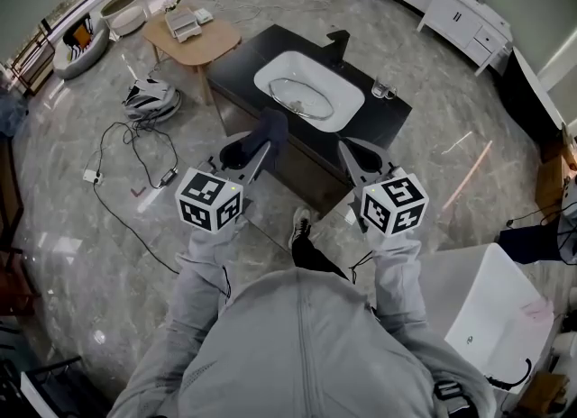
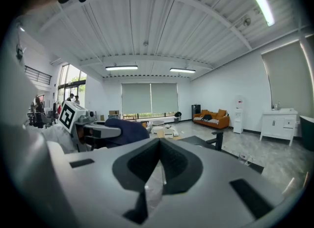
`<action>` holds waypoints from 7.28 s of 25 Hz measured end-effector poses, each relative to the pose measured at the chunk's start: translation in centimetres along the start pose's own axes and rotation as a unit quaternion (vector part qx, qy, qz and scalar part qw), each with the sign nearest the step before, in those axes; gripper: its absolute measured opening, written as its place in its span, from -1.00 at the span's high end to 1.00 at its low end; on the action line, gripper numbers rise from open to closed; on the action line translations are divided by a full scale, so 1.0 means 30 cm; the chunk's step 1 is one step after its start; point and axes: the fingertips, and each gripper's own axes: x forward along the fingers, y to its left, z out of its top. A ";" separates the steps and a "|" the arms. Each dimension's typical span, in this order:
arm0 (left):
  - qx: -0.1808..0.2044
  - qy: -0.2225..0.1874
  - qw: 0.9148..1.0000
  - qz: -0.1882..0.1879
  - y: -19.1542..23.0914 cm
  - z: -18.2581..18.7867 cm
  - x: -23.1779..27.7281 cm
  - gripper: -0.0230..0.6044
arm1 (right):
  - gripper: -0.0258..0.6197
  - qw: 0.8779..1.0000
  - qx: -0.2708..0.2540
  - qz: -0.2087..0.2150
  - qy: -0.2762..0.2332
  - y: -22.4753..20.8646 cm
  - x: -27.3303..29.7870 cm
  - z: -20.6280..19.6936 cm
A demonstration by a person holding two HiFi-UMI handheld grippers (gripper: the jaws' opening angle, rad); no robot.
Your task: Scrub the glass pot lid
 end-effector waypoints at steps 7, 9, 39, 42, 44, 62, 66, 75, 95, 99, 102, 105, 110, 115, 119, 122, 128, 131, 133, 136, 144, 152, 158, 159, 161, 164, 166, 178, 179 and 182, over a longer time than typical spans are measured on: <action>-0.004 0.009 1.000 0.003 0.123 0.023 0.171 0.57 | 0.83 0.999 0.030 -0.007 -0.008 -0.161 0.144 0.015; -0.004 0.011 1.000 0.004 0.162 0.030 0.232 0.57 | 0.83 0.999 0.035 -0.004 -0.005 -0.214 0.193 0.016; -0.036 0.103 0.994 -0.001 0.583 -0.106 0.957 0.57 | 0.83 0.989 0.142 -0.002 0.052 -0.814 0.648 -0.105; -0.034 0.115 0.993 -0.010 0.615 -0.141 0.990 0.57 | 0.83 0.987 0.146 -0.012 0.060 -0.831 0.672 -0.125; -0.035 0.121 0.992 -0.023 0.638 -0.160 1.017 0.57 | 0.83 0.987 0.146 -0.021 0.063 -0.840 0.695 -0.135; 0.037 0.223 0.957 -0.183 0.883 -0.401 1.312 0.57 | 0.83 0.956 0.212 -0.195 0.054 -0.884 0.850 -0.249; 0.094 0.244 0.941 -0.213 0.905 -0.459 1.363 0.57 | 0.83 0.943 0.231 -0.231 0.055 -0.890 0.862 -0.297; 0.180 0.299 0.889 -0.296 0.886 -0.644 1.465 0.57 | 0.83 0.922 0.244 -0.293 0.069 -0.896 0.898 -0.390; 0.313 0.388 0.812 -0.304 0.869 -1.078 1.640 0.57 | 0.83 0.894 0.286 -0.329 0.104 -0.891 0.911 -0.616; 0.325 0.406 0.799 -0.303 0.878 -1.134 1.656 0.57 | 0.83 0.894 0.297 -0.323 0.089 -0.901 0.938 -0.624; 0.326 0.413 0.793 -0.308 0.872 -1.165 1.670 0.57 | 0.83 0.897 0.296 -0.316 0.090 -0.901 0.957 -0.633; 0.321 0.419 0.787 -0.320 0.828 -1.205 1.679 0.57 | 0.83 0.901 0.283 -0.312 0.106 -0.896 0.950 -0.646; 0.301 0.424 0.786 -0.334 0.765 -1.236 1.682 0.57 | 0.83 0.897 0.288 -0.318 0.108 -0.897 0.935 -0.657; 0.275 0.426 0.789 -0.346 0.698 -1.241 1.688 0.57 | 0.83 0.893 0.293 -0.323 0.111 -0.901 0.918 -0.669; 0.263 0.422 0.789 -0.362 0.637 -1.245 1.689 0.57 | 0.83 0.891 0.297 -0.325 0.112 -0.893 0.915 -0.676; 0.263 0.417 0.782 -0.382 0.575 -1.252 1.669 0.57 | 0.83 0.887 0.302 -0.328 0.118 -0.884 0.900 -0.692; 0.252 0.405 0.769 -0.425 0.454 -1.241 1.628 0.57 | 0.83 0.881 0.309 -0.338 0.122 -0.886 0.881 -0.710; 0.235 0.403 0.764 -0.446 0.405 -1.222 1.592 0.57 | 0.83 0.879 0.310 -0.341 0.121 -0.885 0.886 -0.708; 0.231 0.399 0.761 -0.457 0.383 -1.208 1.570 0.57 | 0.83 0.880 0.309 -0.339 0.122 -0.885 0.895 -0.706; 0.234 0.391 0.761 -0.461 0.373 -1.188 1.561 0.57 | 0.83 0.882 0.306 -0.337 0.121 -0.889 0.907 -0.694; 0.264 0.404 0.748 -0.455 0.465 -1.195 1.533 0.57 | 0.83 0.882 0.311 -0.337 0.110 -0.882 0.929 -0.672; 0.275 0.431 0.735 -0.445 0.604 -1.189 1.501 0.57 | 0.83 0.882 0.319 -0.331 0.101 -0.876 0.974 -0.643; 0.277 0.461 0.735 -0.414 0.729 -1.182 1.490 0.57 | 0.83 0.883 0.328 -0.318 0.105 -0.873 0.996 -0.630; 0.278 0.466 0.734 -0.408 0.751 -1.183 1.489 0.57 | 0.83 0.885 0.327 -0.315 0.107 -0.875 1.000 -0.627; 0.289 0.472 0.735 -0.392 0.799 -1.183 1.490 0.57 | 0.83 0.887 0.324 -0.308 0.112 -0.880 1.006 -0.622; 0.308 0.479 0.737 -0.365 0.868 -1.180 1.496 0.57 | 0.83 0.893 0.318 -0.296 0.119 -0.889 1.018 -0.614; 0.309 0.486 0.739 -0.349 0.897 -1.174 1.500 0.57 | 0.83 0.897 0.313 -0.285 0.126 -0.896 1.025 -0.611; 0.246 0.545 0.737 -0.314 0.914 -1.204 1.438 0.57 | 0.83 0.912 0.292 -0.239 0.160 -0.968 0.974 -0.607; 0.234 0.547 0.740 -0.313 0.906 -1.205 1.434 0.57 | 0.83 0.912 0.292 -0.236 0.163 -0.970 0.970 -0.614; 0.200 0.550 0.749 -0.310 0.875 -1.203 1.437 0.57 | 0.83 0.913 0.294 -0.226 0.169 -0.975 0.959 -0.631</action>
